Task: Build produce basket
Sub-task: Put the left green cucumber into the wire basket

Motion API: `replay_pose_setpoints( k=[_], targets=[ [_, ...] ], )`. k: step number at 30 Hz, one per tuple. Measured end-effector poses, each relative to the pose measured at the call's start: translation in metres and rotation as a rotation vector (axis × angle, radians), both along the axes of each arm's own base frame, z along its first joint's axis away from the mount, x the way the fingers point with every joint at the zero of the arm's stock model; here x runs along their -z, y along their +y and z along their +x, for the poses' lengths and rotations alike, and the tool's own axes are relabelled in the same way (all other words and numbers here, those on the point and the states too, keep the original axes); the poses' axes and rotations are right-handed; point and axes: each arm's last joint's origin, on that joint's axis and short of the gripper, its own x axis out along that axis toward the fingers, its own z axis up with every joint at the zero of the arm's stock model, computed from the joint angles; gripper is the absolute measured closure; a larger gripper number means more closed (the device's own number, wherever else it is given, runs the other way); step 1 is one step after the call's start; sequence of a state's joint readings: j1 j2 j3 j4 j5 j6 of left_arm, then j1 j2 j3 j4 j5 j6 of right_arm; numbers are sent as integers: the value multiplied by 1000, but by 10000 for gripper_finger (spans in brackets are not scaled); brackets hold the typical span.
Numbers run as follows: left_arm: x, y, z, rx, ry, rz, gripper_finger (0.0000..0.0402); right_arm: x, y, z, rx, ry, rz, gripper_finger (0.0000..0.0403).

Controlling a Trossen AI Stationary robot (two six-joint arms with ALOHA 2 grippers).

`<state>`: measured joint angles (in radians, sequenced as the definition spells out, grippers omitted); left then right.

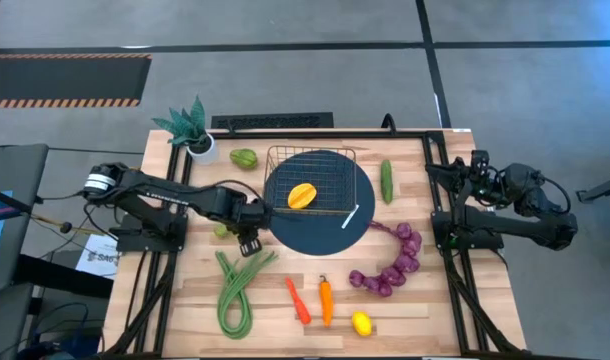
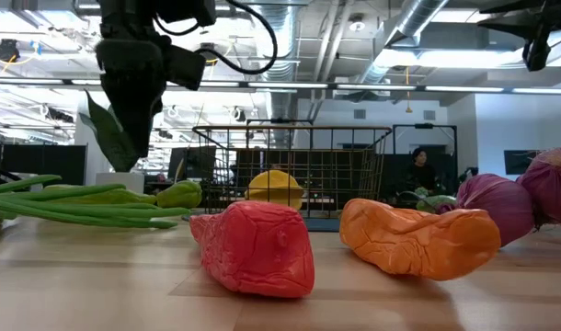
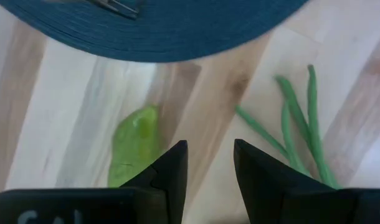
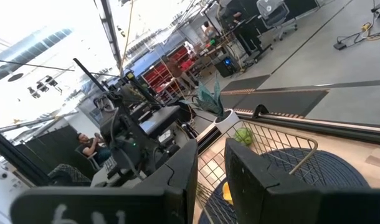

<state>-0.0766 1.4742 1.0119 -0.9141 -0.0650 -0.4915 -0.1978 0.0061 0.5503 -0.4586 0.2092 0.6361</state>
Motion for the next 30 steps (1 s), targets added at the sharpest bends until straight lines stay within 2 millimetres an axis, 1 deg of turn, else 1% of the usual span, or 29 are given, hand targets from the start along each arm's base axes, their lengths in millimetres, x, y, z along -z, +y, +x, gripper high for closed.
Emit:
replay_pose_setpoints(
  k=[9, 16, 19, 22, 27, 30],
  targets=[
    [0, 11, 1, 19, -4, 13, 287, 0, 0, 0, -2, 3, -6, 300],
    [0, 13, 1, 30, -3, 10, 287, 0, 0, 0, -2, 4, -8, 300],
    [0, 13, 1, 4, -3, 5, 287, 0, 0, 0, -2, 4, -8, 300],
    [0, 13, -2, -63, 22, 1, 287, 0, 0, 0, -1, 4, -9, 300],
    [12, 14, -14, -114, 117, -7, 287, 0, 0, 0, -1, 4, -9, 300],
    [23, 9, -19, -55, 148, -56, 287, 0, 0, 0, -1, 4, -9, 300]
  ],
)
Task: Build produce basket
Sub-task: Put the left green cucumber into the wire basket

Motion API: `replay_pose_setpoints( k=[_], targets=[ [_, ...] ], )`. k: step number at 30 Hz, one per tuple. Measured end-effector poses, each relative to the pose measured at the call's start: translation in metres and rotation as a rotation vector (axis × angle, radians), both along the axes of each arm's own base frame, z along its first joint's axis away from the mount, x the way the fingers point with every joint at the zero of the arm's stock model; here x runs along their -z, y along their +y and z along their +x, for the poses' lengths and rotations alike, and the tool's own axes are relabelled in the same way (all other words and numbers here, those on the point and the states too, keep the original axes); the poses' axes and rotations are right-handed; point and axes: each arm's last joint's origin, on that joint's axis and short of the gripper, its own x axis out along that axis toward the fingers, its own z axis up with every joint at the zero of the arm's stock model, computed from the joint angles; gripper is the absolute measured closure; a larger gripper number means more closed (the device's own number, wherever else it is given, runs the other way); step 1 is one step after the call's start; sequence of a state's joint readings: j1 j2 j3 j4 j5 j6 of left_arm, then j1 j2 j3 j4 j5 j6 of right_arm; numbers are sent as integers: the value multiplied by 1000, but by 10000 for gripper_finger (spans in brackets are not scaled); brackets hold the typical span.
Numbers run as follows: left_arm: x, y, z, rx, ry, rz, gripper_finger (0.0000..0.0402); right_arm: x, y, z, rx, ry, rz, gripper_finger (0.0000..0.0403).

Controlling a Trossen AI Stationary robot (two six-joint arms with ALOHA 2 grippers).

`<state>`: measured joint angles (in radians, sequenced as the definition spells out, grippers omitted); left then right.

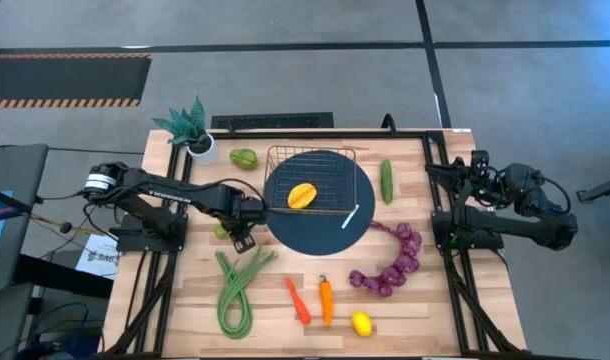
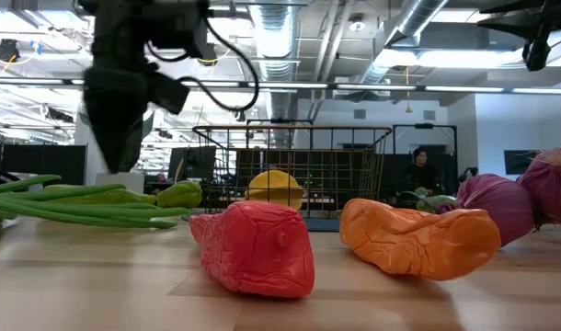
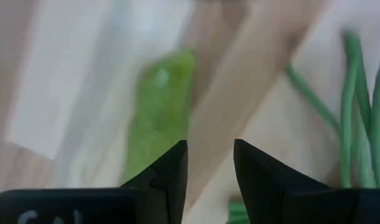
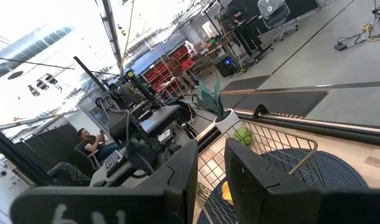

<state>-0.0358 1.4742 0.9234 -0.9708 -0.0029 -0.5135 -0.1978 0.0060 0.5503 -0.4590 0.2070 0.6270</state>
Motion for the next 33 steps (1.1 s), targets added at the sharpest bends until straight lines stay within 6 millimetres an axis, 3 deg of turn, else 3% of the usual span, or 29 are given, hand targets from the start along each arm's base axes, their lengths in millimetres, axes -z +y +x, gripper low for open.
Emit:
replay_pose_setpoints(
  k=[15, 18, 21, 26, 33],
  targets=[
    [38, 3, -30, 15, 144, 25, 287, -2, 0, 0, 1, -19, -3, 300],
    [33, 3, -25, 41, 125, 23, 287, -3, 0, 0, 1, -29, -5, 300],
    [15, 3, -14, 76, 54, 44, 287, -3, 0, 0, 1, -29, -4, 300],
    [-11, 6, -2, 306, 19, 156, 287, -4, 0, 0, 2, -39, -4, 300],
    [3, 18, -14, 624, 116, 102, 287, -5, 0, 0, 1, -56, 8, 300]
  ],
)
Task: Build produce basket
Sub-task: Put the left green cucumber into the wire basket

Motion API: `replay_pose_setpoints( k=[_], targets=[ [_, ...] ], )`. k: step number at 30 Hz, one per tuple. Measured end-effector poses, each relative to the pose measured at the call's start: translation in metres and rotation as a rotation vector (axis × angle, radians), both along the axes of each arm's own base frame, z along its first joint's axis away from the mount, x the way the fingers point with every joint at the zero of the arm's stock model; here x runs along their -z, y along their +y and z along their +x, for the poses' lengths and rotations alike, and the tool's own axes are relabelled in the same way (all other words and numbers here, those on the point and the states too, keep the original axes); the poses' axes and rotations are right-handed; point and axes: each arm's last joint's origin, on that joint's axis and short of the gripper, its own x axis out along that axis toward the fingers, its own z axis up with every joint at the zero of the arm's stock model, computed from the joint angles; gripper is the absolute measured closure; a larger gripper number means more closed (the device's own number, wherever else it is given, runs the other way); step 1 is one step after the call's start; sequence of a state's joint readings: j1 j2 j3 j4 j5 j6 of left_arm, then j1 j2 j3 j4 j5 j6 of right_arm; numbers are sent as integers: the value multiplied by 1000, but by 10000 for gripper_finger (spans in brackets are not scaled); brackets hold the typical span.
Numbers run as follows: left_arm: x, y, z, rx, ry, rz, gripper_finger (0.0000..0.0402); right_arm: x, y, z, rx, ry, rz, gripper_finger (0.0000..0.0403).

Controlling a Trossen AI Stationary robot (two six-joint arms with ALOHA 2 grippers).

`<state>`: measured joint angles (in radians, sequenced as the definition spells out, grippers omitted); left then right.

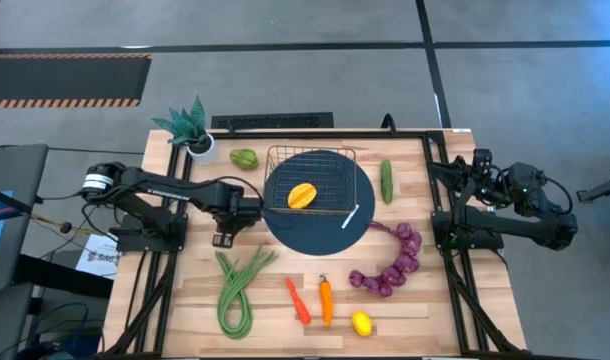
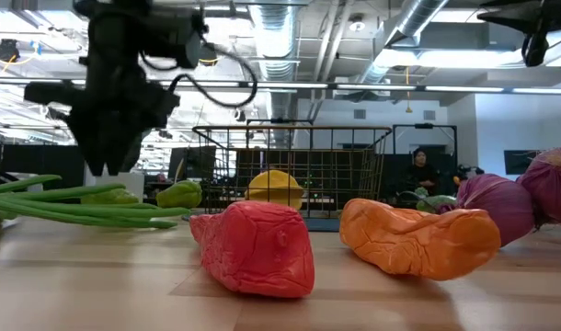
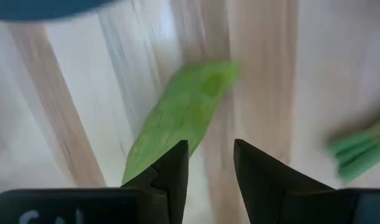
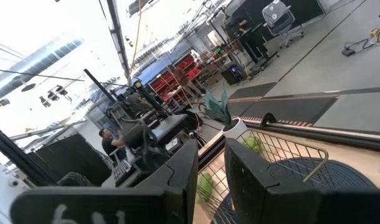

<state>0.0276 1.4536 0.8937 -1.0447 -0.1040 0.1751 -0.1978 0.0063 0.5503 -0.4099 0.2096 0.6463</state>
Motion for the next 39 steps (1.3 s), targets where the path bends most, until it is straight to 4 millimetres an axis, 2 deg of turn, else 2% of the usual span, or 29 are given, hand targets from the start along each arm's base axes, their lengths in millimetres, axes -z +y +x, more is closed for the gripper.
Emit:
replay_pose_setpoints(
  k=[10, 14, 17, 30, 39],
  targets=[
    [3, 30, -3, 148, 31, 40, 287, 0, 0, 0, -3, -10, 23, 300],
    [3, 38, -8, 113, 51, -5, 287, 0, 0, 0, -4, -13, 32, 300],
    [3, 43, -10, 6, 55, -3, 285, 0, 0, 0, -5, -12, 32, 300],
    [1, 43, -18, -42, 120, -70, 232, 2, 0, 0, -12, 9, 38, 300],
    [2, 43, -10, 133, 42, -118, 219, 2, 1, 1, -31, 6, 47, 300]
  ],
)
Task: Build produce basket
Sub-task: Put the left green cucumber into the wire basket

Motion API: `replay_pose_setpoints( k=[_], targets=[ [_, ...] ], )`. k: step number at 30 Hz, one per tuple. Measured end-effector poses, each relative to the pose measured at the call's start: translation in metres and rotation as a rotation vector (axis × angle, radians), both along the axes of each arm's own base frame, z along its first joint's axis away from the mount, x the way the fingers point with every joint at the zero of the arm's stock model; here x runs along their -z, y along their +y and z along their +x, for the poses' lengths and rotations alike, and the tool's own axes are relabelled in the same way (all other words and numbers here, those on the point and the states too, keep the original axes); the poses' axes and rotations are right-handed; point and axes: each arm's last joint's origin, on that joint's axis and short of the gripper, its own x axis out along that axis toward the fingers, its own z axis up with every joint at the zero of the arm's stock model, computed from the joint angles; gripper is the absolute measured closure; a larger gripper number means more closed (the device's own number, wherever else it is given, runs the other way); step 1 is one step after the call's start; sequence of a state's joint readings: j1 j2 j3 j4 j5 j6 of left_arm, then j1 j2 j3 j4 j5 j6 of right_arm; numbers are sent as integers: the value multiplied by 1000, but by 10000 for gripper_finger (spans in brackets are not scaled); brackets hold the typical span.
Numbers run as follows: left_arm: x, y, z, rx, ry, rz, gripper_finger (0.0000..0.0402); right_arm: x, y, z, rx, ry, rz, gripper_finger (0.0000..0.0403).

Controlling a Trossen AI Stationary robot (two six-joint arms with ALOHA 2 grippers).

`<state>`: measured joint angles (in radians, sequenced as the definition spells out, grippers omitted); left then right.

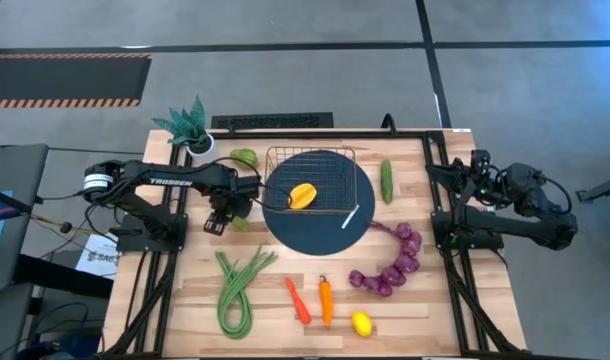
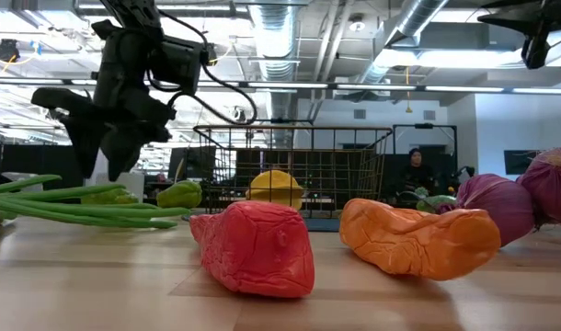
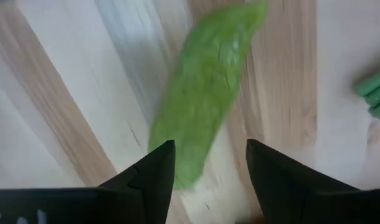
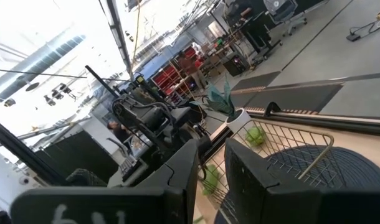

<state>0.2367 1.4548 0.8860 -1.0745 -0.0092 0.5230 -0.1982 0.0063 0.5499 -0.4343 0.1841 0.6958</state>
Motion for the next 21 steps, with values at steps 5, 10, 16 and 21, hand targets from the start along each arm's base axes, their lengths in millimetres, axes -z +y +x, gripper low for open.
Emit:
replay_pose_setpoints(
  k=[5, 10, 16, 21],
  targets=[
    [0, 1, 3, 112, -34, 7, 219, 0, 0, 0, -2, -5, 11, 300],
    [5, 1, 0, 171, -20, 0, 219, 0, 0, 0, -4, -14, 31, 300],
    [21, -2, -10, 198, 10, 1, 219, 0, 0, 0, -5, -17, 36, 300],
    [29, -1, -14, 219, 39, 48, 219, -3, 0, 0, -6, -46, 39, 300]
  ],
)
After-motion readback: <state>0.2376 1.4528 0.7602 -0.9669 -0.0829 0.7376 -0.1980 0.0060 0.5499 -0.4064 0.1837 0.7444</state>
